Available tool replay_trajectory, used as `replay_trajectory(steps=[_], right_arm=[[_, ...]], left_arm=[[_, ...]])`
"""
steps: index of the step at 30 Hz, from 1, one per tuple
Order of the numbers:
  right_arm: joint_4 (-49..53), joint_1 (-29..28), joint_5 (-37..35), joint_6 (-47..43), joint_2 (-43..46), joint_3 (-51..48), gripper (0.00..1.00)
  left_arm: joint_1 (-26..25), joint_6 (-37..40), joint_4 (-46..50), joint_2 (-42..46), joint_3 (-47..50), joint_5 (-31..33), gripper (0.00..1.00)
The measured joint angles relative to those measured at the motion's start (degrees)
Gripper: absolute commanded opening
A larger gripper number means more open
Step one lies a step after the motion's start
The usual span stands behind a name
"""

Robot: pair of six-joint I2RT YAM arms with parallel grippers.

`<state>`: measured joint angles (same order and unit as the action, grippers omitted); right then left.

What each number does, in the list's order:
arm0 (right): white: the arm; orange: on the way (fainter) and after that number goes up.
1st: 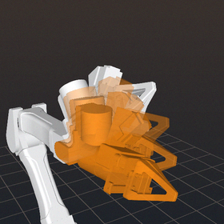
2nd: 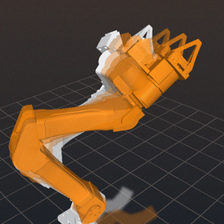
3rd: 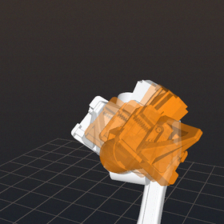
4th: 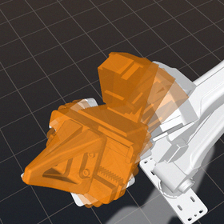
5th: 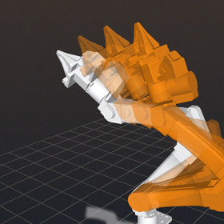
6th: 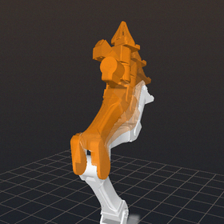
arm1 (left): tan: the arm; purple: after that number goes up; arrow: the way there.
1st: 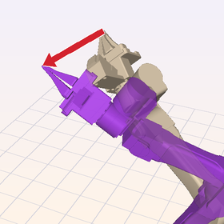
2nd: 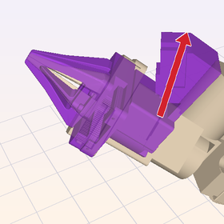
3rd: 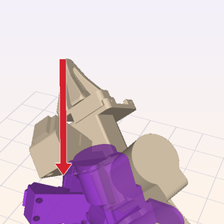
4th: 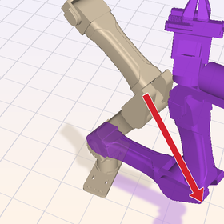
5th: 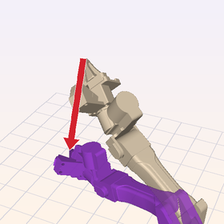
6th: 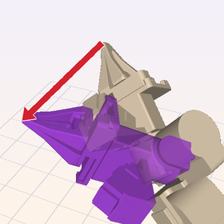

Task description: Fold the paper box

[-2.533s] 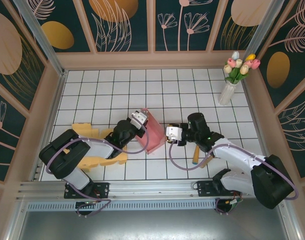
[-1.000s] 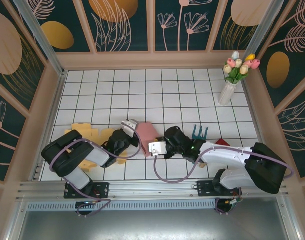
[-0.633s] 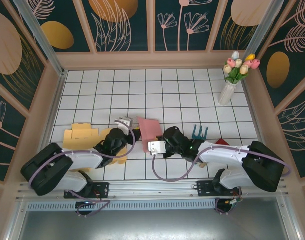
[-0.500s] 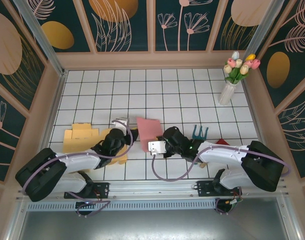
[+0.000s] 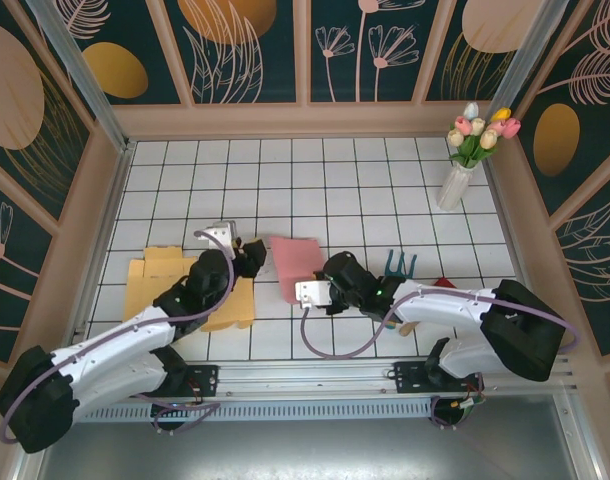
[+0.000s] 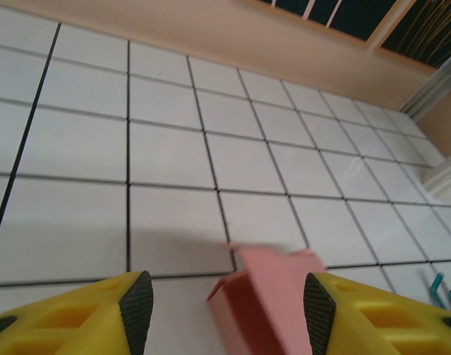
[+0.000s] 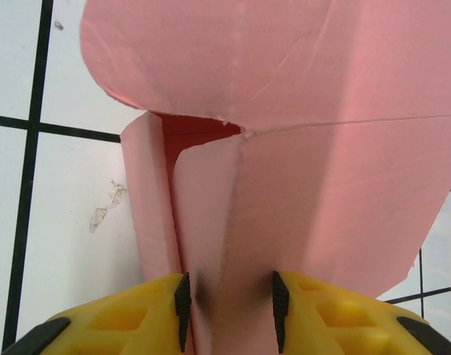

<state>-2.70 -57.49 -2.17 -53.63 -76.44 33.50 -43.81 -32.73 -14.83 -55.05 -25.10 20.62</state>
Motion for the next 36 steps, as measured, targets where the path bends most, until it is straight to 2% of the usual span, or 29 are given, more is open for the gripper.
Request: replay_trajectory(steps=[6,11,15,19,21,24,26,28,32,36], right_arm=[[0.1,0.0,0.0,0.0,0.0,0.0,0.39],[0.1,0.0,-0.3,0.1,0.7,-0.1,0.41],[0.2,-0.1,-1.1,2.1,4.2,-0.5,0.41],[-1.6,-0.8,-1.8,9.4,11.4,-1.5,0.44],[-3.5,-1.1,-3.8,16.9,14.8,-1.8,0.47],[-5.0,-1.1,-8.7,32.9,17.0,-1.4,0.50],[-3.6,-1.1,-13.2,47.0,16.2,-0.2,0.59],[-1.3,-1.1,-17.1,60.6,14.4,0.9,0.61],[2.9,-1.2,-21.9,86.2,10.5,1.0,0.63],[6.2,-2.9,-24.2,105.5,7.0,1.0,0.63]], left_arm=[[0.0,3.3,1.6,-15.9,-11.6,-1.0,0.62],[0.0,6.8,3.8,-28.0,-16.8,-0.6,0.62],[0.0,7.2,4.4,-31.6,-16.4,-0.2,0.62],[0.0,7.1,3.1,-31.8,-13.8,0.1,0.62],[0.0,7.0,2.4,-31.9,-12.4,0.5,0.62],[0.0,6.5,1.4,-32.1,-10.7,0.7,0.61],[0.0,5.9,0.8,-32.1,-9.8,0.7,0.61],[0.0,5.3,0.1,-32.1,-9.2,0.7,0.61],[0.0,4.3,-1.6,-32.1,-8.2,0.7,0.60],[0.0,3.5,-2.6,-32.2,-7.6,0.7,0.60]])
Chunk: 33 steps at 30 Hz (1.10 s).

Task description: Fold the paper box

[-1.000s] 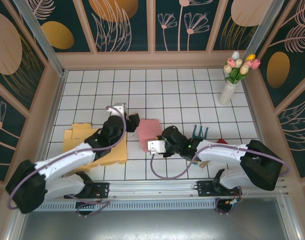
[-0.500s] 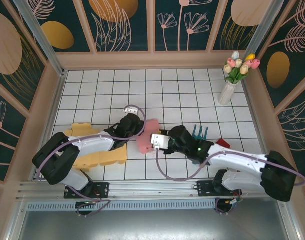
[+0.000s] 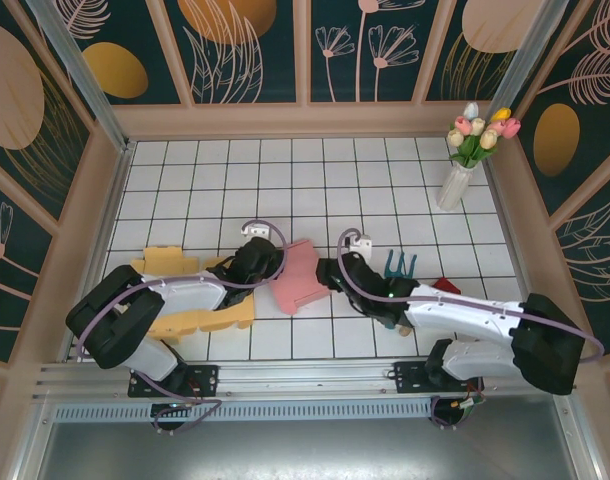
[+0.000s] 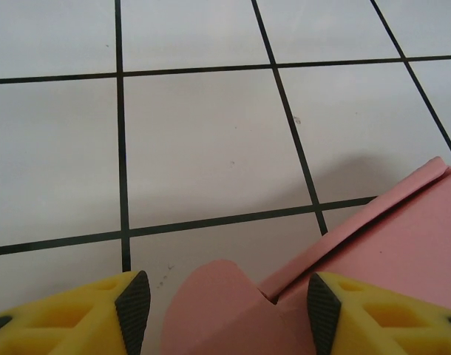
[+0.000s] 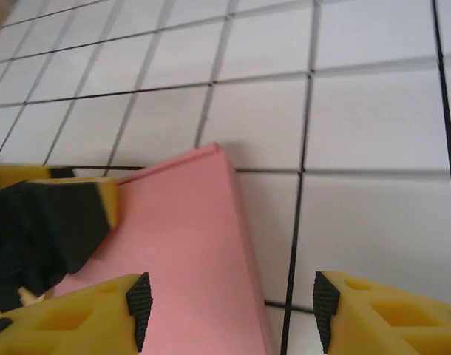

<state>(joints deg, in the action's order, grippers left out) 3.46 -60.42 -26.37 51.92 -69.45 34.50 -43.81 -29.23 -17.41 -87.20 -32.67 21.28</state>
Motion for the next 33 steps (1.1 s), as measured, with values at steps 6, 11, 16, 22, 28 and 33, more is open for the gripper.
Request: replay_trajectory(steps=[6,11,16,22,28,33], right_arm=[[0.6,-5.7,-2.1,18.9,-3.7,0.0,0.63],[1.2,-8.5,-2.4,28.3,-9.7,1.8,0.63],[1.2,-8.7,-2.6,30.9,-14.1,4.7,0.62],[1.4,-5.6,-2.4,29.3,-15.5,5.2,0.61],[1.4,-1.4,-0.7,24.4,-16.2,5.2,0.61],[0.9,-0.7,0.5,21.9,-17.8,5.2,0.60]], left_arm=[[0.0,-0.6,-0.4,0.0,0.2,0.0,0.60],[0.0,-0.9,-0.7,0.0,0.3,0.0,0.59],[0.0,-1.1,-1.7,0.0,1.0,0.0,0.59],[0.0,-1.4,-2.1,2.1,3.3,-0.9,0.59],[0.0,-2.2,-1.9,7.1,5.0,-2.0,0.66],[0.0,-5.0,-1.9,12.6,5.2,-2.9,0.99]])
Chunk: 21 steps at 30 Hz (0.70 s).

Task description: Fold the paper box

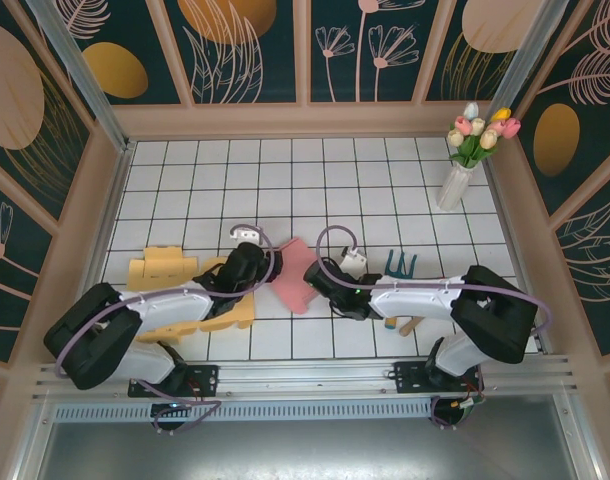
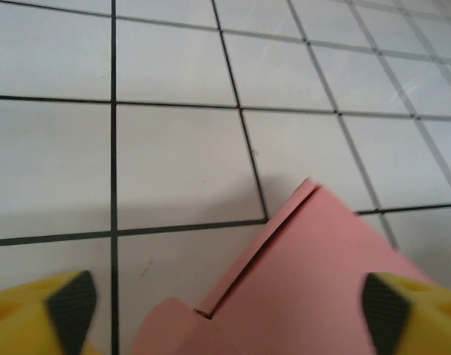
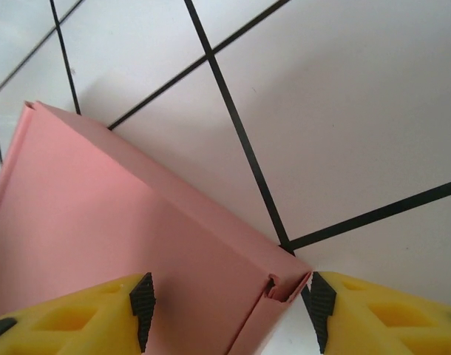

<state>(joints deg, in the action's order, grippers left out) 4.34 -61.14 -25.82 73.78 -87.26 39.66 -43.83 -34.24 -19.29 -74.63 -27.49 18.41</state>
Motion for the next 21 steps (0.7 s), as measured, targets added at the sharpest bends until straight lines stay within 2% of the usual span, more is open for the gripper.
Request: replay_trajectory(steps=[2,4,7,17,21], right_arm=[[-0.5,0.1,0.2,-0.5,-0.2,0.0,0.60],[-1.1,0.5,0.4,-1.5,-0.2,0.0,0.60],[-1.6,1.3,1.0,-3.7,-0.2,0.0,0.60],[-3.4,3.1,3.8,-17.2,0.6,-0.1,0.60],[-3.5,4.1,5.0,-20.7,2.1,-0.1,0.60]], left_arm=[[0.0,-2.8,0.8,2.7,0.0,0.7,0.99],[0.0,-6.9,5.3,4.7,-1.5,2.7,0.99],[0.0,-8.9,11.9,4.3,-5.4,3.7,0.99],[0.0,-6.8,18.9,-5.5,-8.0,-3.0,0.98],[0.0,-5.8,20.0,-6.2,-8.3,-4.5,0.99]])
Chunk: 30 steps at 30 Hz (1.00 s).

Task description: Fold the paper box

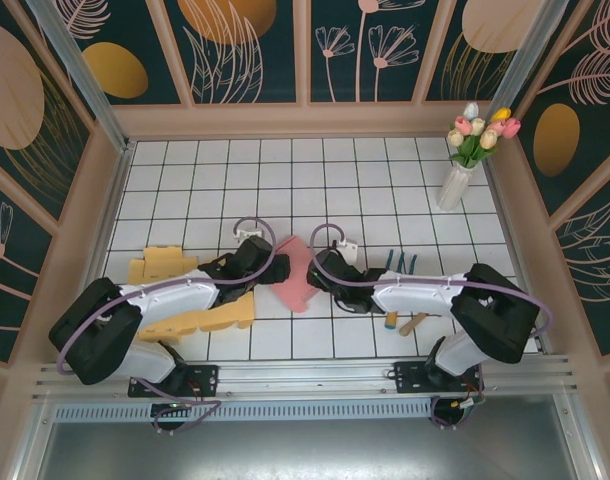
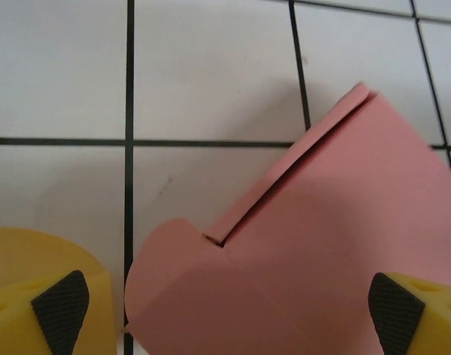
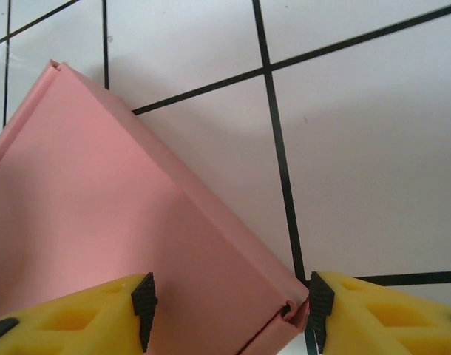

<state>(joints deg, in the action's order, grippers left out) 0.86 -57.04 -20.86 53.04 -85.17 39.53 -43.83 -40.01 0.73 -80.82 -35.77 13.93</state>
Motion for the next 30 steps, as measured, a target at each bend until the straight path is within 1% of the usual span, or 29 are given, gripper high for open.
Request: replay_trajectory(steps=[4,10,17,24,30], right_arm=[[-0.5,1.0,1.0,-2.3,1.3,-0.5,0.60],[-0.9,1.6,1.7,-3.5,2.5,-2.1,0.60],[-1.0,1.6,1.7,-3.5,4.5,-4.1,0.61],[-1.0,1.2,1.7,-3.7,7.0,-5.6,0.61],[-1.0,-1.1,0.6,-3.7,7.2,-5.7,0.61]], left_arm=[[-0.2,1.7,1.0,0.0,-1.7,-0.4,0.99],[-0.3,7.3,2.5,-0.3,-4.9,-0.9,0.99],[-0.4,13.4,4.2,-6.1,-6.7,-1.4,0.99],[-0.4,15.0,3.9,-8.3,-8.8,-2.0,0.99],[-0.4,14.7,2.5,-8.8,-8.8,-3.8,0.99]])
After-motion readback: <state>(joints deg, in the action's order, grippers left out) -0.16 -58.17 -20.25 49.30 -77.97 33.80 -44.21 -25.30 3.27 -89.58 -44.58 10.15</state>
